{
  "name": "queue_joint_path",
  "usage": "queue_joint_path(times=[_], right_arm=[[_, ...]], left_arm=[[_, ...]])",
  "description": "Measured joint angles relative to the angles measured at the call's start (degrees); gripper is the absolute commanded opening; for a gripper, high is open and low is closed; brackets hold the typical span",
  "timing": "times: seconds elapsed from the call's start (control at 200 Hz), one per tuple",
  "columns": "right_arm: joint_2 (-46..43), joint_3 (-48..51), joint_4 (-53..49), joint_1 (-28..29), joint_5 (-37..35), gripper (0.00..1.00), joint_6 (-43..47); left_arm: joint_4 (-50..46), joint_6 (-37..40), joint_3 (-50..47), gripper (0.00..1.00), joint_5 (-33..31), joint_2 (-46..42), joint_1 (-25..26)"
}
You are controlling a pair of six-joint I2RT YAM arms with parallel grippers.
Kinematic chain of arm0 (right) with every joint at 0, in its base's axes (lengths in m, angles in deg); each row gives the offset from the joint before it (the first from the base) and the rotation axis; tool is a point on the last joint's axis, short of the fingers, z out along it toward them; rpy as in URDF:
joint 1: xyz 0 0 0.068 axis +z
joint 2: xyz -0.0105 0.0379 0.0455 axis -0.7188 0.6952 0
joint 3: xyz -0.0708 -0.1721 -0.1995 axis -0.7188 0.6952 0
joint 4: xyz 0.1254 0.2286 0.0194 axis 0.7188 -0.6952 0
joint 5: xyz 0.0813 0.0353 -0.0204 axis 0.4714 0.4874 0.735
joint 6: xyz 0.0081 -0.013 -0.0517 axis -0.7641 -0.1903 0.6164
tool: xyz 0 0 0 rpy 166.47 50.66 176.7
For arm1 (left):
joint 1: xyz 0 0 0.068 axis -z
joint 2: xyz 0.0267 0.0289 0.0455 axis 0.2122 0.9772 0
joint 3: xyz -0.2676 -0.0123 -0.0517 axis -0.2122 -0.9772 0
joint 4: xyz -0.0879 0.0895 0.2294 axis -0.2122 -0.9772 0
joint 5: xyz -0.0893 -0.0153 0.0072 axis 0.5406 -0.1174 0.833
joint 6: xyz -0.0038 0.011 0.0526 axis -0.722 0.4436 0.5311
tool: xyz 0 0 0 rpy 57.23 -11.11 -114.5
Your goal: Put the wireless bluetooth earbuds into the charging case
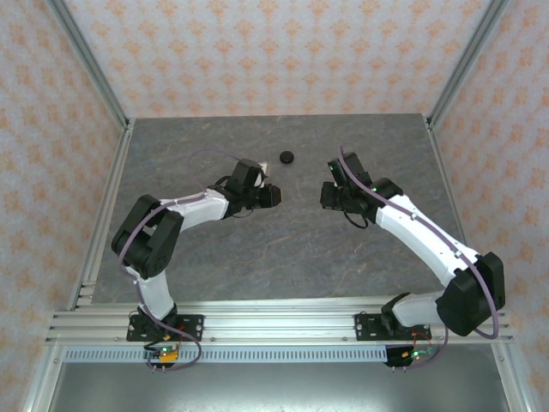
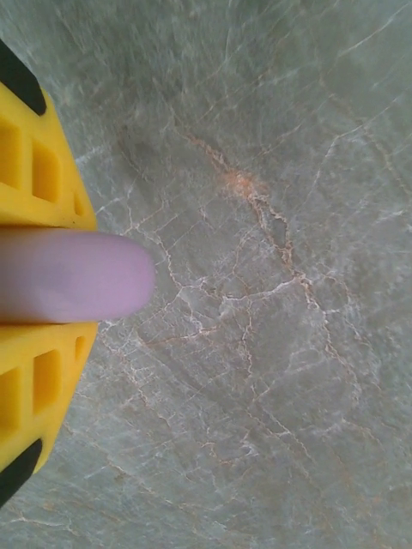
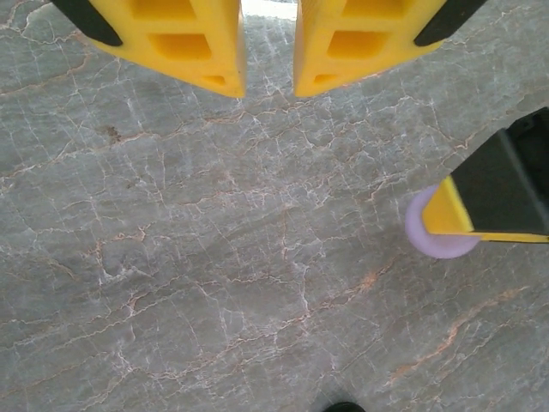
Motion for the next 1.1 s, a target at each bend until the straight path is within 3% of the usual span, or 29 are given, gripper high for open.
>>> queue_joint_path(times=[0.44,0.786,1.101], right_arm=[[1.36,0.48,0.76,0.00,0.07,0.23,-0.42],[2.23,0.48,0.76,0.00,0.26,0.23,-0.39],[2.23,0.48,0.76,0.00,-0.35,0.26,-0.37]], left_arm=[[-0.02,-4.55,4.42,0.27,5.64,8.66,0.00],[-2.49,-4.42,7.13,0.46,5.88,10.05,0.00],[-6.14,-1.46,7.87,0.61,2.10,9.42,0.39]])
